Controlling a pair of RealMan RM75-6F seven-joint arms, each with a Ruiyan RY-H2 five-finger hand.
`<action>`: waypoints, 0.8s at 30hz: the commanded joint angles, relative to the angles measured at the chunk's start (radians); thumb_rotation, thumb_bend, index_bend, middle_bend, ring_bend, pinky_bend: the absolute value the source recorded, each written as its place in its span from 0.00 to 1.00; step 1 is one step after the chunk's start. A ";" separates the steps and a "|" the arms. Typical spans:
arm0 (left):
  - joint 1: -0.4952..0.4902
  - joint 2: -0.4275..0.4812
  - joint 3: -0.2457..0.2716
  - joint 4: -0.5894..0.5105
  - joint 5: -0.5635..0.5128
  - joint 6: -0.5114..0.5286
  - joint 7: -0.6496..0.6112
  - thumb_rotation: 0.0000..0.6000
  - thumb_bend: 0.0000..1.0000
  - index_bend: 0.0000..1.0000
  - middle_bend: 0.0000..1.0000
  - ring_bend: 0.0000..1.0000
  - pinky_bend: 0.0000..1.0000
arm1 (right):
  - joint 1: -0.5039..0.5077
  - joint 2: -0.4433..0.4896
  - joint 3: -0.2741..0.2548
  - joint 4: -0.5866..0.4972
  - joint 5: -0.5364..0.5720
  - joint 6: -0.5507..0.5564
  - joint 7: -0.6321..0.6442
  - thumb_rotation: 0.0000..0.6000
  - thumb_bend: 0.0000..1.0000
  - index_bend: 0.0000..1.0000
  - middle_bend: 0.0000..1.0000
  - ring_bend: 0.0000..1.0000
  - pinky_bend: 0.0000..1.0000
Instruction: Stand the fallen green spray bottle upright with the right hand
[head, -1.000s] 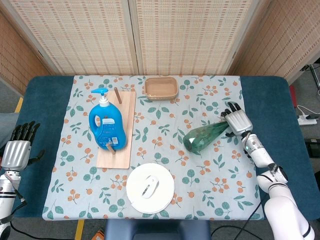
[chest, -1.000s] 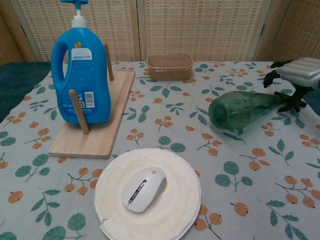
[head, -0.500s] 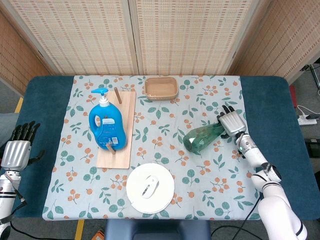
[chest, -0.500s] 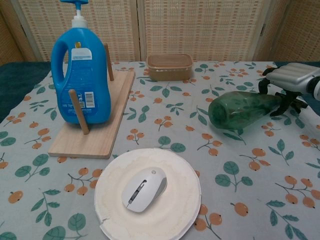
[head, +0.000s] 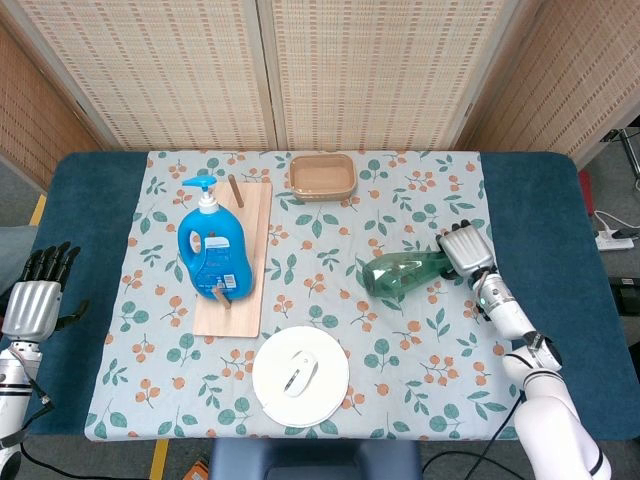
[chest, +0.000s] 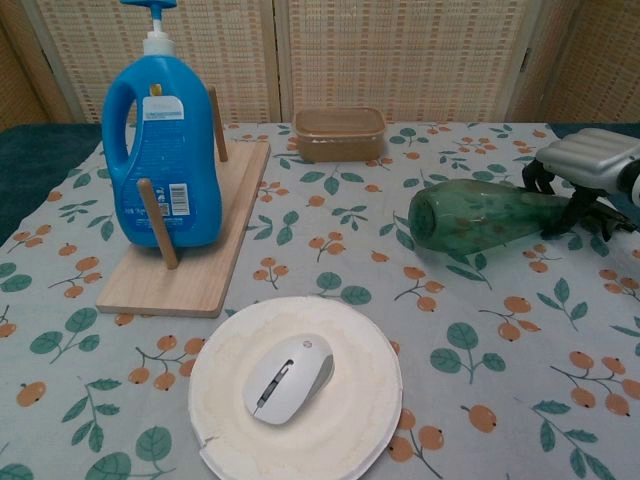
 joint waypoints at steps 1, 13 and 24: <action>0.000 0.000 0.000 0.000 0.000 0.000 0.000 1.00 0.27 0.00 0.00 0.00 0.00 | -0.005 0.003 0.003 -0.001 0.004 0.013 0.003 1.00 0.09 0.79 0.59 0.35 0.30; 0.000 0.000 0.000 0.000 0.000 0.000 0.000 1.00 0.27 0.00 0.00 0.00 0.00 | -0.026 0.081 0.014 -0.017 0.008 0.185 -0.029 1.00 0.10 0.83 0.62 0.36 0.30; 0.000 0.000 0.000 0.000 0.000 0.000 0.000 1.00 0.27 0.00 0.00 0.00 0.00 | -0.054 0.261 -0.012 -0.118 -0.031 0.387 -0.361 1.00 0.11 0.84 0.63 0.38 0.30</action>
